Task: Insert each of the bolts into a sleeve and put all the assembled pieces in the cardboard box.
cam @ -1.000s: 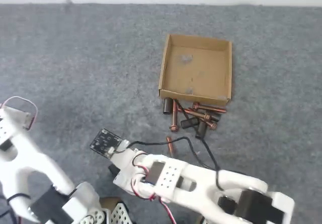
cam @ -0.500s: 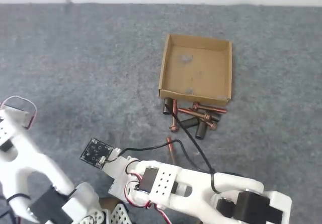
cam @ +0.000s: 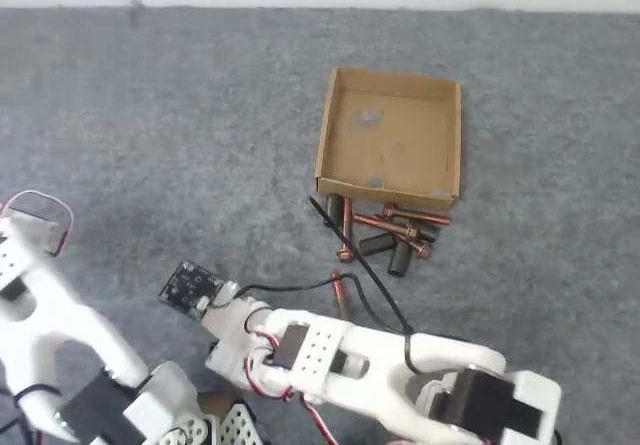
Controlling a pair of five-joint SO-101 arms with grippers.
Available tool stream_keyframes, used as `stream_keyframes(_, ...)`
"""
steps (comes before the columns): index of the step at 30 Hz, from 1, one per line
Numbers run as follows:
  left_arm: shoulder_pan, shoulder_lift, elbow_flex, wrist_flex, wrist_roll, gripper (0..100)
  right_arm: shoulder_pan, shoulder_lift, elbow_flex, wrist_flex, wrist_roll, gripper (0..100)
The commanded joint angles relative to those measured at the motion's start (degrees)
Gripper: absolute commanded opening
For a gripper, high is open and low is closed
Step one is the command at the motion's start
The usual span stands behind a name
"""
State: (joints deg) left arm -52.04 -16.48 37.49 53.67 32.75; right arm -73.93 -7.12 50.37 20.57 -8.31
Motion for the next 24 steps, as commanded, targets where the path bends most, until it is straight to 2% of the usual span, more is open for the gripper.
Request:
stream_keyframes(1, -0.3, -0.2, -0.8, -1.2, 0.5, 2, 1.7, 2.7, -6.5, 2.2, -0.6, 17.0)
stream_keyframes(7, -0.3, -0.2, -0.8, -1.2, 0.5, 2, 1.6, 7.9, -15.1, 15.0, -0.4, 17.0)
stream_keyframes(16, 0.0, -0.2, -0.7, -1.2, 0.5, 2, 1.5, 9.3, -16.6, 18.8, -0.2, 16.7)
stream_keyframes(21, 0.1, -0.2, -0.7, -1.2, 0.5, 2, 1.5, 9.7, -16.7, 18.8, 5.5, 16.6)
stream_keyframes(24, 0.1, -0.2, -0.7, -1.2, 0.5, 2, 1.7, 9.8, -16.7, 18.8, 6.1, 16.6)
